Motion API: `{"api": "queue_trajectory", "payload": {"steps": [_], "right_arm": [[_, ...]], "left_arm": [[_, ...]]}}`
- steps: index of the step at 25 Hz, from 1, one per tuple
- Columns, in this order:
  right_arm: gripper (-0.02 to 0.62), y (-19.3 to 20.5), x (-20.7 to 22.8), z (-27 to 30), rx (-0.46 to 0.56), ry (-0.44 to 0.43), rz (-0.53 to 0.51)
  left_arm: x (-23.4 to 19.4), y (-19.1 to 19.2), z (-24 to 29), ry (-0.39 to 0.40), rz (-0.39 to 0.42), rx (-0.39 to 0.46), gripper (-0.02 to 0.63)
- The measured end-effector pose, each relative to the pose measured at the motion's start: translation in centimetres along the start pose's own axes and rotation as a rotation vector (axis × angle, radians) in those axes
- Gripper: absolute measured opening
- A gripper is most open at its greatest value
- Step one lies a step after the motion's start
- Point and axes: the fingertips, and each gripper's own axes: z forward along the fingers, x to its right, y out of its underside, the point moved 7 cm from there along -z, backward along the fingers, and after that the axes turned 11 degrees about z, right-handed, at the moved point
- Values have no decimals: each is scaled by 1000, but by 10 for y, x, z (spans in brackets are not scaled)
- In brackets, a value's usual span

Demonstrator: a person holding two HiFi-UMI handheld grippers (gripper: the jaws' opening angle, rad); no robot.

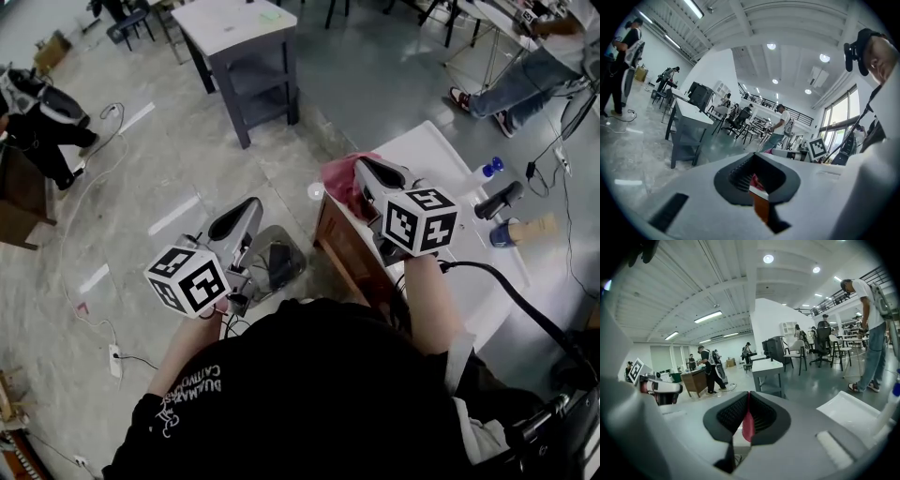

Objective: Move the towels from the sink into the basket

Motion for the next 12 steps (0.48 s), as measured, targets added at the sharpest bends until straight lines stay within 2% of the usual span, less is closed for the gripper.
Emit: {"api": "queue_trajectory", "payload": {"steps": [4,12], "right_arm": [[21,15,-43,-9,-16,-13,-18],[21,47,-141,-25,-49,-72,-35]], "left_arm": [[1,2,-47,-17,-19,19,2],[12,-7,-150,-46,15,57,2]]}}
